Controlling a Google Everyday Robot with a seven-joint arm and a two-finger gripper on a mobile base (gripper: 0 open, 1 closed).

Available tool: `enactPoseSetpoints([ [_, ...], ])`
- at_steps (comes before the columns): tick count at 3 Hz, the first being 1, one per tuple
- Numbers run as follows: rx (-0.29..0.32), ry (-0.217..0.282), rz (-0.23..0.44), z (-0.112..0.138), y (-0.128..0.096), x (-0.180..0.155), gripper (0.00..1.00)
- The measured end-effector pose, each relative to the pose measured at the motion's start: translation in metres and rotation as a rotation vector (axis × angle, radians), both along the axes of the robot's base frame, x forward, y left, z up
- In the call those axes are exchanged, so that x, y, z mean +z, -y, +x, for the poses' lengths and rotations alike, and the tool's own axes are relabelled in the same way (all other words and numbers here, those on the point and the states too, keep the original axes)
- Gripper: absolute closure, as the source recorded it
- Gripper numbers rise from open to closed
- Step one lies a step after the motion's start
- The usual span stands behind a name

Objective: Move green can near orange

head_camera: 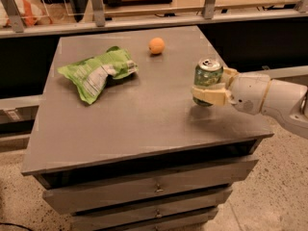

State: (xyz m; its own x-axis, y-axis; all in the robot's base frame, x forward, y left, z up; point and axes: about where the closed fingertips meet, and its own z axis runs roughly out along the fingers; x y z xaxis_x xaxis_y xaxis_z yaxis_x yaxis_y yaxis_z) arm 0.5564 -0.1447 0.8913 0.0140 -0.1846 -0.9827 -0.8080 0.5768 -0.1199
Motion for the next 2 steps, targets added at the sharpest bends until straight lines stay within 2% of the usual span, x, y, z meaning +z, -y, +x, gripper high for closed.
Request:
enactPoseSetpoints([
  [1,-0.172,0.009,-0.081,0.018,0.040,0.012,1.00],
  [2,-0.290,0.014,-0.134,0.037,0.073,0.021,1.00],
])
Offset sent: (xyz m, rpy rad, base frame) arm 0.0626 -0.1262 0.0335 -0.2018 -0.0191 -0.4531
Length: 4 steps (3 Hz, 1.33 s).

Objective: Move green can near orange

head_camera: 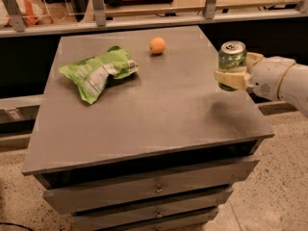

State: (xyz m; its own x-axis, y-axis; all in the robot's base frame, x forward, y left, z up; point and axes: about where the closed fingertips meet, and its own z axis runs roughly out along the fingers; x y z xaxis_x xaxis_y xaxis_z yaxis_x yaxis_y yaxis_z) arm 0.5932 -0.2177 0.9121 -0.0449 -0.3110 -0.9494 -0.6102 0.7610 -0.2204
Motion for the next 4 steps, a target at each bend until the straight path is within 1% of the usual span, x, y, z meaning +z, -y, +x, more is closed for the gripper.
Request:
enactPoseSetpoints([
  [1,-0.061,0.000,-0.028,0.027,0.017,0.005,1.00],
  [2,-0.066,-0.009,-0.028,0.058,0.013,0.003,1.00],
  [3,-0.059,-0.014,-0.007,0.091,-0.004,-0.003,1.00],
  [4,-0.062,-0.009,0.038,0.121,-0.021,-0.007,1.00],
])
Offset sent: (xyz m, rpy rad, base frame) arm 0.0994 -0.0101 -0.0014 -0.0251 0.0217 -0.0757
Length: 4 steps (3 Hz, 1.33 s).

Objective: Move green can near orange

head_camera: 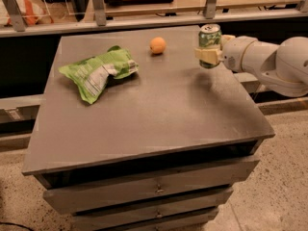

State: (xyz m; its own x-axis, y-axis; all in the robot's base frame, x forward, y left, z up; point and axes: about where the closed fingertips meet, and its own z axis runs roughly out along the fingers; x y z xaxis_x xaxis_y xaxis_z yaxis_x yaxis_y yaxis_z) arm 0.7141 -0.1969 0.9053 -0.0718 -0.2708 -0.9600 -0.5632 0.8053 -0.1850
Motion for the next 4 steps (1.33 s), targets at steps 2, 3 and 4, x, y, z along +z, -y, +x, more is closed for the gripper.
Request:
enactPoseSetpoints([
  [2,0.008,0.029,0.061,0.037,-0.027,0.000,1.00],
  [3,0.027,0.042,0.088,0.053,-0.040,-0.001,1.00],
  [4,0.047,0.040,0.105,0.069,-0.052,-0.005,1.00],
])
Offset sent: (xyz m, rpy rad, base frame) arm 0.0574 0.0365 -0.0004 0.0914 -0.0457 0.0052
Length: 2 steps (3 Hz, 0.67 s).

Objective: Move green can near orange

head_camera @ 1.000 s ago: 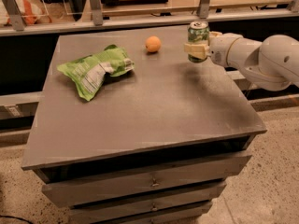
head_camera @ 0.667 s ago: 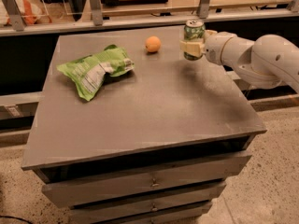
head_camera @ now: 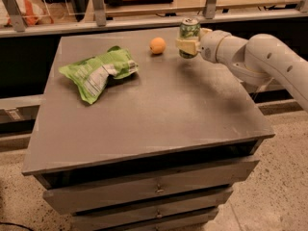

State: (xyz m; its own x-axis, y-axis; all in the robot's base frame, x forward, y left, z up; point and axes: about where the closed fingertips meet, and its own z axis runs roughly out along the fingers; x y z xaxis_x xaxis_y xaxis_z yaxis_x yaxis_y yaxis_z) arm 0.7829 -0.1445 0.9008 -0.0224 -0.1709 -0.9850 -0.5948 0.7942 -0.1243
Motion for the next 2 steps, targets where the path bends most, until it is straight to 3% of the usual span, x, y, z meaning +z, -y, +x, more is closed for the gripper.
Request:
enactPoseSetpoints([
  [2,0.022,-0.029,0.025,0.0175,-0.0153,-0.0105,1.00],
])
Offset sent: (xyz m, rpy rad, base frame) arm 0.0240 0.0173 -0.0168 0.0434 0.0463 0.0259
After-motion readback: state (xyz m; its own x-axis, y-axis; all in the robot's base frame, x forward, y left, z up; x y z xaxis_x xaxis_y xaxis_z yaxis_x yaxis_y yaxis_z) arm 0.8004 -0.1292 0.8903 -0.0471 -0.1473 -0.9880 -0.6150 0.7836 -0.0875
